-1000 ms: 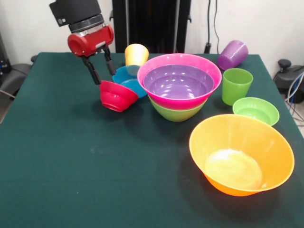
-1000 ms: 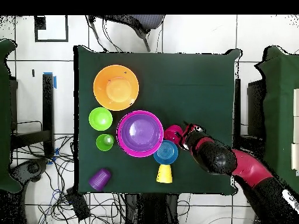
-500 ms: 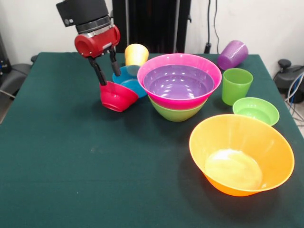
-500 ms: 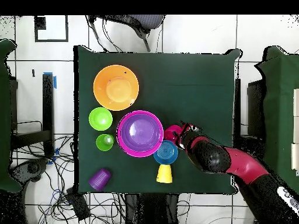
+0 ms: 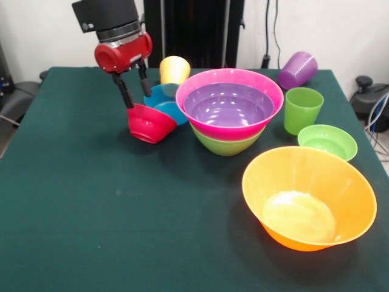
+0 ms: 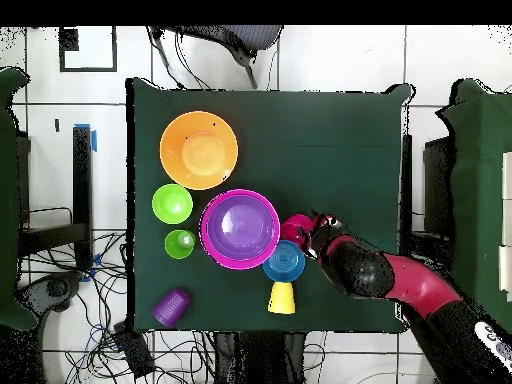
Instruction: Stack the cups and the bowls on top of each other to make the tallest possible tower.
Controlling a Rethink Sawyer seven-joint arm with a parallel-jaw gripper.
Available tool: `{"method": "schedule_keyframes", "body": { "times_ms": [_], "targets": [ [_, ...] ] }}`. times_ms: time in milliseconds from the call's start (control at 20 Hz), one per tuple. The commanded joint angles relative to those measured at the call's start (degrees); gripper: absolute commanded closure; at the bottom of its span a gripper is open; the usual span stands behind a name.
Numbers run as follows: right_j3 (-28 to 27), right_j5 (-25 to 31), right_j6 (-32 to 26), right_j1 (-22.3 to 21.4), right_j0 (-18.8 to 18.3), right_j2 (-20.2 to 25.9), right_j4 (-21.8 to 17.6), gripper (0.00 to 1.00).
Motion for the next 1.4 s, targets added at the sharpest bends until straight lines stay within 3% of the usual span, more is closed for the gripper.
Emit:
{"method": "schedule_keyframes", "body": {
  "times_ms": [50,400,550,850,1250,1400],
  "targets": [
    [-1.92,0.66,8.93,2.12,3.6,-4.65,-4.64,0.0],
    [-3.63,0.6,7.54,2.89,4.86,-6.99,-6.84,0.0],
    [-4.99,1.02,7.46,4.4,6.66,-8.87,-8.25,0.0],
    [-5.71,-0.79,7.11,7.34,6.44,-9.04,-10.13,0.0],
    [-2.93,-2.64,6.27,9.26,0.31,-2.35,-8.53,0.0],
    [-3.51,-3.31,6.71,8.7,1.22,-3.56,-9.49,0.0]
  ]
}}
